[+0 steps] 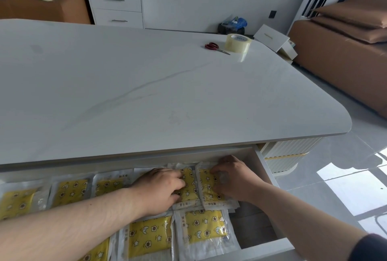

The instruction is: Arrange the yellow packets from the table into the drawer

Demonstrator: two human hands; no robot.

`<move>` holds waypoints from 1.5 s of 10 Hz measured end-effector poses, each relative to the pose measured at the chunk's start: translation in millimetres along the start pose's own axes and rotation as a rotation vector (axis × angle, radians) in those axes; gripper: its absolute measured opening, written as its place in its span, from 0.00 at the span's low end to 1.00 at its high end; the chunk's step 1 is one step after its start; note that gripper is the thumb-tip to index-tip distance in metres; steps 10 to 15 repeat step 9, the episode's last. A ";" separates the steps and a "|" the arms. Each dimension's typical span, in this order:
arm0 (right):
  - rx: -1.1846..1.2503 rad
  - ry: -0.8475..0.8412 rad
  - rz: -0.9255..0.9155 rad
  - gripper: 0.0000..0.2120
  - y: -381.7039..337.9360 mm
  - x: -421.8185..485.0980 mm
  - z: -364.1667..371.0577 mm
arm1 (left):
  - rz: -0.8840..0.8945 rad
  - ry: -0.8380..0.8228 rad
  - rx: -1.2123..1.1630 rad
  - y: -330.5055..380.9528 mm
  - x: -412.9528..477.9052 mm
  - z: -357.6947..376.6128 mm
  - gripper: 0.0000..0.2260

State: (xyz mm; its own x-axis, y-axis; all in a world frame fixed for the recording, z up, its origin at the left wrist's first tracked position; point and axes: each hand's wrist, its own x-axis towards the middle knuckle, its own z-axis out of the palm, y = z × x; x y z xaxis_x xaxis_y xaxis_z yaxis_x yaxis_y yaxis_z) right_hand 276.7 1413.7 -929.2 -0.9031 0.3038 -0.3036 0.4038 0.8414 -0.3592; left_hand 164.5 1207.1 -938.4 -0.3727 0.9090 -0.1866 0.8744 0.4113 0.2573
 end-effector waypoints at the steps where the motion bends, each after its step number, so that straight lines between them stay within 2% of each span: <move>1: -0.007 -0.002 0.000 0.24 -1.2 -0.2 -0.1 | -0.003 -0.008 0.000 0.3 -0.5 -0.6 0.17; 6: 0.022 0.016 0.031 0.25 -3.3 -1.4 -2.6 | -0.035 -0.002 -0.039 2.8 -5.3 -19.4 0.21; 7: 0.039 0.046 0.004 0.22 -6.2 -6.4 -11.4 | -0.069 -0.040 -0.112 3.5 -15.7 -36.9 0.20; 9: 0.087 0.066 -0.018 0.12 -13.9 -26.2 -41.8 | -0.136 -0.046 -0.243 9.6 -49.8 -82.8 0.09; 15: 0.087 0.066 -0.018 0.12 -13.9 -26.2 -41.8 | -0.136 -0.046 -0.243 9.6 -49.8 -82.8 0.09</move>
